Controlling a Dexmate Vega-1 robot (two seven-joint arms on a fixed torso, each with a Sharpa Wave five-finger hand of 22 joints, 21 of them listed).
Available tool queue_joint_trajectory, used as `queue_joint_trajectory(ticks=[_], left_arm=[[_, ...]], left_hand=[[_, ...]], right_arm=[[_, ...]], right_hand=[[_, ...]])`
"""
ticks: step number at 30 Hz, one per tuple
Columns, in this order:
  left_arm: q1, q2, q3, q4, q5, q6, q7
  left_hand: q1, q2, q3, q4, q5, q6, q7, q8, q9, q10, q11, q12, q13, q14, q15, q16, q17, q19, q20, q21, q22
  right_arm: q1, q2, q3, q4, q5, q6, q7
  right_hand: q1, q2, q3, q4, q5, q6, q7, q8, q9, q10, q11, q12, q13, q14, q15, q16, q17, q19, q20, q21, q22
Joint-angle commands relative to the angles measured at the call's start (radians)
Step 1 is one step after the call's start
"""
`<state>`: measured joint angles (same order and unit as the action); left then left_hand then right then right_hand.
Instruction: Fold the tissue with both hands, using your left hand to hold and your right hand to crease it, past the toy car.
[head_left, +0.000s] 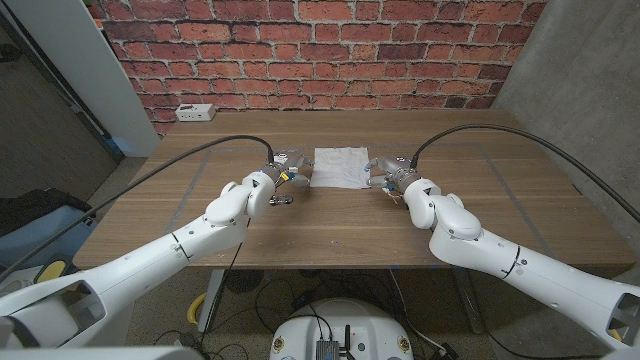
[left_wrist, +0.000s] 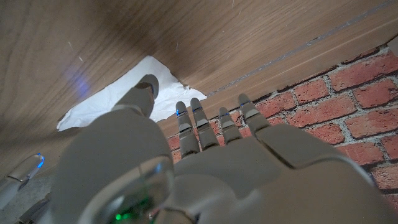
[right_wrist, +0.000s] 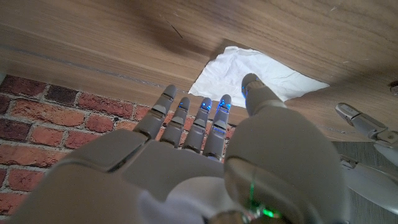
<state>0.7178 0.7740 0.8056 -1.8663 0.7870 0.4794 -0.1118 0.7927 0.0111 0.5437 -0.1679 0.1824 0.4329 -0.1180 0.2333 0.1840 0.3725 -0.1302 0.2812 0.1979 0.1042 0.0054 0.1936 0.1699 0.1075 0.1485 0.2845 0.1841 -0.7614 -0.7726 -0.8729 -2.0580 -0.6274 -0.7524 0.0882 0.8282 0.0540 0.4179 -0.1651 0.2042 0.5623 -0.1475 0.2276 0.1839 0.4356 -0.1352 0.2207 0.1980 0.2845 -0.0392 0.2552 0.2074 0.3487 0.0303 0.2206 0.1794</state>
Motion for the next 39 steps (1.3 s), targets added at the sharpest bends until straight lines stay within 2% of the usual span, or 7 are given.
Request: queue_joint_trajectory(ticks=[1, 10, 13, 21, 30, 33, 39], left_arm=[[-0.026, -0.017, 0.021, 0.04, 0.021, -0.019, -0.032], [-0.052, -0.032, 0.042, 0.07, 0.026, -0.048, -0.066], [-0.057, -0.034, 0.047, 0.083, 0.029, -0.063, -0.062], [-0.057, -0.038, 0.061, 0.088, 0.051, -0.098, -0.048], [-0.055, -0.05, 0.079, 0.101, 0.126, -0.061, -0.047], [-0.057, -0.057, 0.08, 0.11, 0.13, -0.054, -0.059], [-0.07, -0.072, 0.085, 0.136, 0.123, -0.047, -0.091]], left_hand=[[0.028, 0.008, -0.001, -0.001, 0.004, 0.022, -0.005, 0.006, 0.005, 0.02, -0.003, 0.001, 0.004, 0.015, 0.0, 0.008, 0.004, 0.007, 0.0, -0.003, 0.002], [0.052, 0.017, -0.015, 0.002, -0.001, 0.092, -0.021, 0.019, 0.005, 0.056, -0.028, 0.001, 0.003, 0.028, -0.025, 0.008, 0.004, 0.016, -0.018, -0.008, 0.003], [0.049, 0.011, -0.03, 0.006, -0.005, 0.088, -0.006, 0.01, 0.005, 0.047, -0.018, -0.009, 0.003, 0.024, -0.019, 0.004, 0.004, 0.014, -0.015, -0.013, 0.003], [0.062, 0.008, -0.05, 0.004, -0.006, 0.069, -0.018, -0.012, 0.005, 0.031, -0.026, -0.029, 0.003, 0.022, -0.021, 0.0, 0.004, 0.017, -0.019, -0.02, 0.003], [0.097, 0.005, -0.063, -0.001, -0.004, 0.134, -0.02, 0.0, 0.005, 0.084, -0.035, -0.023, 0.002, 0.05, -0.036, 0.007, 0.003, 0.031, -0.02, -0.025, 0.003], [0.107, 0.015, -0.061, 0.0, -0.003, 0.13, -0.017, -0.005, 0.006, 0.083, -0.033, -0.027, 0.002, 0.054, -0.034, 0.008, 0.004, 0.033, -0.015, -0.026, 0.003], [0.152, 0.103, -0.036, 0.01, 0.003, 0.098, -0.007, -0.026, 0.008, 0.06, -0.025, -0.043, 0.007, 0.051, -0.019, 0.004, 0.005, 0.033, -0.001, -0.03, 0.005]], right_arm=[[0.012, 0.013, -0.008, 0.013, -0.012, 0.013, 0.043], [0.019, 0.026, -0.013, 0.016, -0.018, 0.006, 0.064], [0.022, 0.028, -0.019, 0.014, -0.025, -0.002, 0.073], [0.02, 0.032, -0.022, 0.012, -0.033, -0.014, 0.075], [0.009, 0.032, -0.013, 0.013, -0.031, 0.0, 0.049], [0.009, 0.033, -0.013, 0.014, -0.033, 0.005, 0.046], [0.018, 0.034, -0.017, 0.019, -0.038, 0.011, 0.059]], right_hand=[[0.024, 0.0, -0.005, -0.001, 0.007, -0.005, -0.019, -0.009, 0.006, -0.006, -0.019, -0.008, 0.003, -0.011, -0.098, 0.001, 0.006, -0.006, -0.005, -0.007, 0.002], [0.056, 0.007, -0.016, 0.001, 0.007, -0.011, -0.014, -0.02, 0.005, -0.004, 0.028, -0.01, 0.006, -0.018, -0.098, 0.002, 0.01, -0.008, -0.008, -0.009, 0.003], [0.057, 0.006, -0.025, 0.006, 0.006, -0.013, -0.013, -0.022, 0.006, -0.001, 0.005, -0.009, 0.007, -0.021, -0.098, 0.002, 0.012, -0.01, -0.008, -0.01, 0.003], [0.06, 0.002, -0.046, 0.012, 0.005, -0.036, 0.004, -0.033, 0.006, -0.021, 0.024, -0.017, 0.011, -0.032, -0.098, 0.0, 0.016, -0.015, -0.01, -0.012, 0.003], [0.062, 0.002, -0.058, 0.016, 0.006, -0.031, 0.013, -0.03, 0.006, -0.012, 0.038, -0.012, 0.013, -0.022, -0.098, 0.006, 0.018, -0.012, -0.008, -0.01, 0.003], [0.063, 0.002, -0.061, 0.017, 0.007, -0.028, 0.014, -0.029, 0.007, -0.01, 0.038, -0.011, 0.013, -0.019, -0.097, 0.008, 0.019, -0.009, -0.009, -0.009, 0.003], [0.066, 0.005, -0.065, 0.018, 0.007, -0.022, 0.013, -0.027, 0.007, -0.005, 0.036, -0.009, 0.014, -0.016, -0.097, 0.011, 0.02, -0.004, -0.007, -0.008, 0.003]])
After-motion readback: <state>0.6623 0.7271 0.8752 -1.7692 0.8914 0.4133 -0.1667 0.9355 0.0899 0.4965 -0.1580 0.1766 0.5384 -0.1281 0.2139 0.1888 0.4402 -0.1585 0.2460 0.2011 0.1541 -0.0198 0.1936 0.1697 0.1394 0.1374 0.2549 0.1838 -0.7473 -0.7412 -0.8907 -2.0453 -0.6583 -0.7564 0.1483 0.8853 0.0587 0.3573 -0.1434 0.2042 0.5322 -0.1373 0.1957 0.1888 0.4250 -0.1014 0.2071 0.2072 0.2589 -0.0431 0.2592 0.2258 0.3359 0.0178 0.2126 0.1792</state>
